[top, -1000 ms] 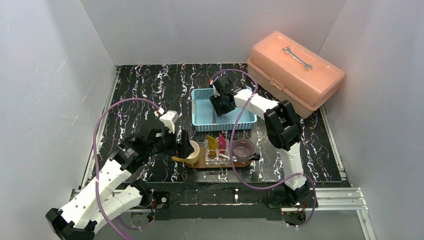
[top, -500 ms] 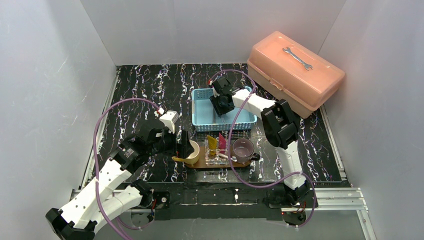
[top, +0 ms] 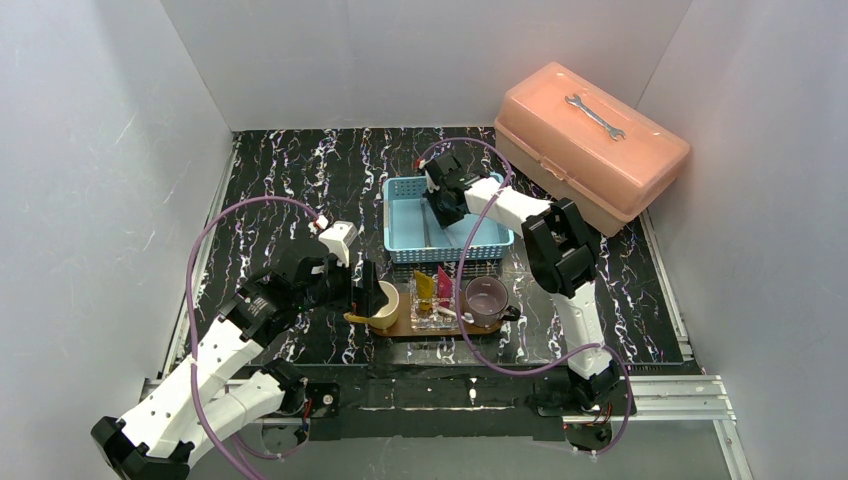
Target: Prepare toiletry sets of a toothbrush and toothpaste on the tray
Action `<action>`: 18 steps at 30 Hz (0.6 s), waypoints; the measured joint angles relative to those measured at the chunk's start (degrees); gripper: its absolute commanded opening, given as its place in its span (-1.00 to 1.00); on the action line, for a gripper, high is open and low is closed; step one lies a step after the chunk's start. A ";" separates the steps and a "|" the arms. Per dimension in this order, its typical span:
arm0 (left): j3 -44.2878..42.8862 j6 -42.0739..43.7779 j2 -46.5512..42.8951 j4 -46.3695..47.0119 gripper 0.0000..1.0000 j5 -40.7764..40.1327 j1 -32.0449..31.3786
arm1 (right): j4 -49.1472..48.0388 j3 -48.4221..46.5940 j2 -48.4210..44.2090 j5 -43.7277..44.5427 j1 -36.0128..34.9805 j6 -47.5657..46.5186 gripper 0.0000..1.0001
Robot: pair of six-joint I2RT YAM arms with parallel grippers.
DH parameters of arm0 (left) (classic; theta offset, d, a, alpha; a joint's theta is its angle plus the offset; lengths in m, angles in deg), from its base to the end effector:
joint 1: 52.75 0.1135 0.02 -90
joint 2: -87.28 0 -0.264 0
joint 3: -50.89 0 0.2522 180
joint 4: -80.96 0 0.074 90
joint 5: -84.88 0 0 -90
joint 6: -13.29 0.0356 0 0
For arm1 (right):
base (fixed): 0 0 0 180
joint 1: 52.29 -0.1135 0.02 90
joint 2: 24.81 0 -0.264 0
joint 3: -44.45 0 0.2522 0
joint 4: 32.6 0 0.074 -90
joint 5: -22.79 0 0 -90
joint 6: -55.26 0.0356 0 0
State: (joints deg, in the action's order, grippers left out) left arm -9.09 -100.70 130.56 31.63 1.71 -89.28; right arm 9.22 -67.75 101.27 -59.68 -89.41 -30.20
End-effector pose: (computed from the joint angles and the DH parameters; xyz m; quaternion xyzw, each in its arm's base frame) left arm 0.1272 -0.0995 0.3080 0.1241 0.8674 -0.2866 0.3875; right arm 0.3871 0.2871 0.1761 -0.2489 0.9206 0.0460 0.2973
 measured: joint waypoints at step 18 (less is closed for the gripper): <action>0.00 0.00 0.00 0.00 0.97 0.04 0.00 | 1.14 2.34 -3.02 1.22 0.11 -0.52 -0.97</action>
State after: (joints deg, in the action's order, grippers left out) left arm -9.09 -100.70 130.56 31.63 1.76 -89.28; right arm 10.36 -65.41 98.25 -58.46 -89.30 -30.73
